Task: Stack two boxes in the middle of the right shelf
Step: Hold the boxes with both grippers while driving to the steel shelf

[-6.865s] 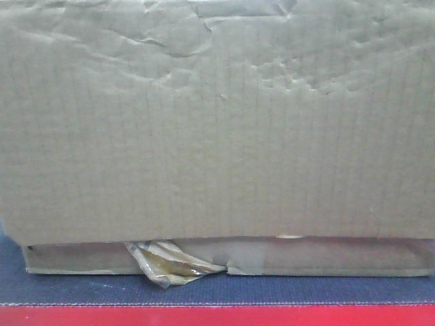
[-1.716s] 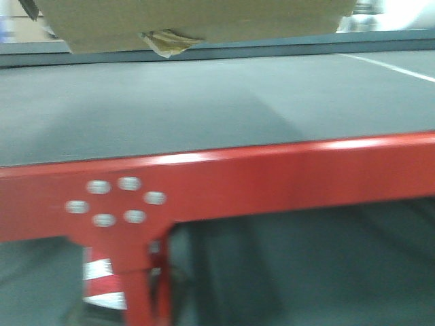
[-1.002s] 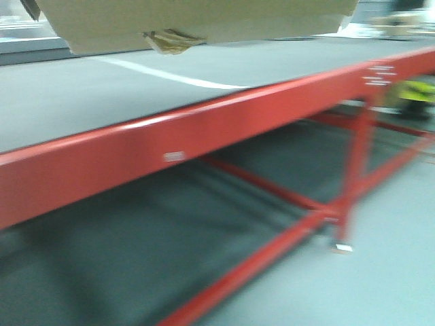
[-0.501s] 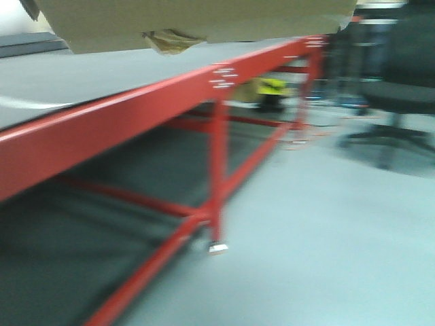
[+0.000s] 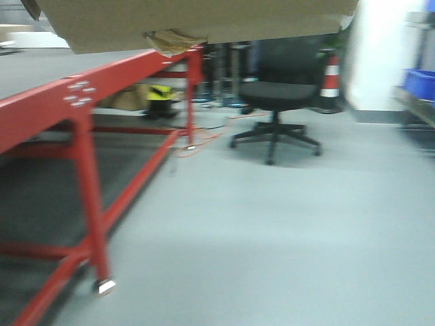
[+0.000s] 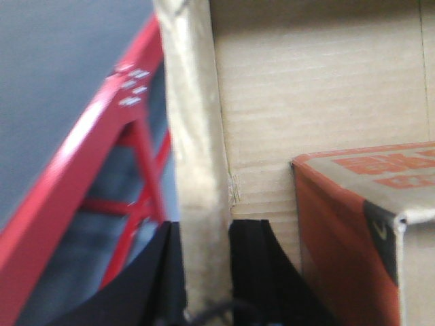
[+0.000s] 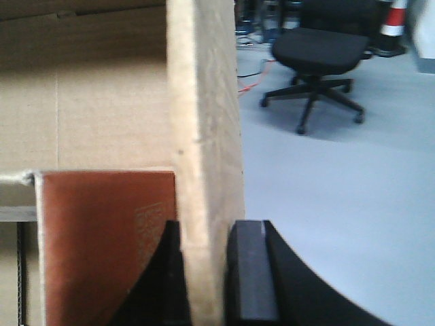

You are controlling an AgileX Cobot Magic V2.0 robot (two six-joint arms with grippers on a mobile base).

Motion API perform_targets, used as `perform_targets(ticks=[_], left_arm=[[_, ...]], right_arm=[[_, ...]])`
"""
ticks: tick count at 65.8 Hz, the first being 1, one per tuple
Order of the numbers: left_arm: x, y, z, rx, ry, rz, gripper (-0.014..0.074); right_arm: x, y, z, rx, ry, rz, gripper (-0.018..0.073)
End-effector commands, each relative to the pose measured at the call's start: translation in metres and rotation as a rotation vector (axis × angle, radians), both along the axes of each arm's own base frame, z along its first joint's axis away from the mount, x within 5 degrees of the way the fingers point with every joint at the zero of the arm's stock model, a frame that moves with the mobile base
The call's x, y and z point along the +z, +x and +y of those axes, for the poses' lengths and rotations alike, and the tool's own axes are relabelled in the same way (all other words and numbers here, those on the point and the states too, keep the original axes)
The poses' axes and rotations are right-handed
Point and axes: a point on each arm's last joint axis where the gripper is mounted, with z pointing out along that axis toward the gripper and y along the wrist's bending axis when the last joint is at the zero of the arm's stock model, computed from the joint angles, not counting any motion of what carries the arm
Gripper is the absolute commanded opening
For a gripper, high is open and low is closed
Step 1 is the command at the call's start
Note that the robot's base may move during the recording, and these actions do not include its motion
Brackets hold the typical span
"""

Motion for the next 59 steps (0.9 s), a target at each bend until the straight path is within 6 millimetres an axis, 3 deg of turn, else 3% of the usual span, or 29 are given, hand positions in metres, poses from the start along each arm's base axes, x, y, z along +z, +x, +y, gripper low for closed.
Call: perform_targets(ticks=[1,59], left_arm=[[0.0019,0.0011,-0.0031,-0.018,0.001,-0.019,-0.0111],[0.0019,0.0011,-0.0031,-0.018,0.001,-0.019,-0.0111]], right_arm=[[0.0195,-0.0066,0.0043,0.066,0.056,-0.134,-0.0153],[0.0207,-0.0066,0.005,0.073,0.059,-0.146,-0.0153]])
